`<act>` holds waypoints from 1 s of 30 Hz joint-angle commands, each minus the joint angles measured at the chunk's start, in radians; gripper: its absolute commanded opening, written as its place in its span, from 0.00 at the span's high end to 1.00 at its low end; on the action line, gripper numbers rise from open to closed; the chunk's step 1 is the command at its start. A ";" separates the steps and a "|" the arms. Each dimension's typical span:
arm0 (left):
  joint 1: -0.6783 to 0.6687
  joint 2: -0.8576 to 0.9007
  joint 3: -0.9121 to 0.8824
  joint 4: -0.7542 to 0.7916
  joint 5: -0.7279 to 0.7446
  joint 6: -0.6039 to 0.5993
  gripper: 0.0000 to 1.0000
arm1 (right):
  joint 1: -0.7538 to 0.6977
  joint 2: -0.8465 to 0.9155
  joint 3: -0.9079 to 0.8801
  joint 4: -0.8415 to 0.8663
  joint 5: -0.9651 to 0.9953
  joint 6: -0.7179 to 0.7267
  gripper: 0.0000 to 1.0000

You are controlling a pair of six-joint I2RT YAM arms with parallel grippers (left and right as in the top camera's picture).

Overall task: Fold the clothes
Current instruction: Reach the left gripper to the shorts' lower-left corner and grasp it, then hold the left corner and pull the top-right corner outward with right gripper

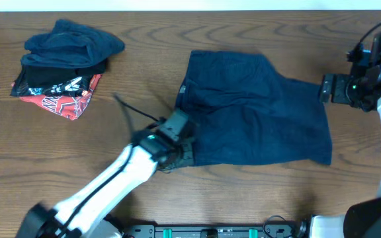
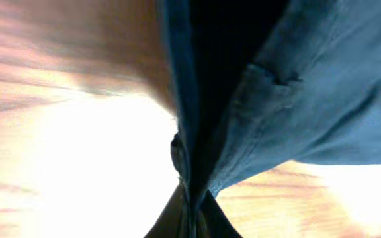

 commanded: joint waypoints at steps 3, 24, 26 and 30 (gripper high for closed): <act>0.019 -0.058 0.006 -0.013 -0.013 0.089 0.94 | 0.071 0.126 -0.003 0.065 -0.096 -0.105 0.02; 0.019 -0.014 0.006 -0.013 -0.012 0.087 0.94 | 0.082 0.576 -0.003 0.539 0.084 0.018 0.06; 0.019 -0.014 0.006 -0.013 -0.012 0.087 0.94 | 0.081 0.577 -0.003 0.539 0.084 0.018 0.09; 0.019 -0.014 0.006 -0.013 -0.012 0.087 0.94 | 0.081 0.577 -0.003 0.536 0.084 0.018 0.24</act>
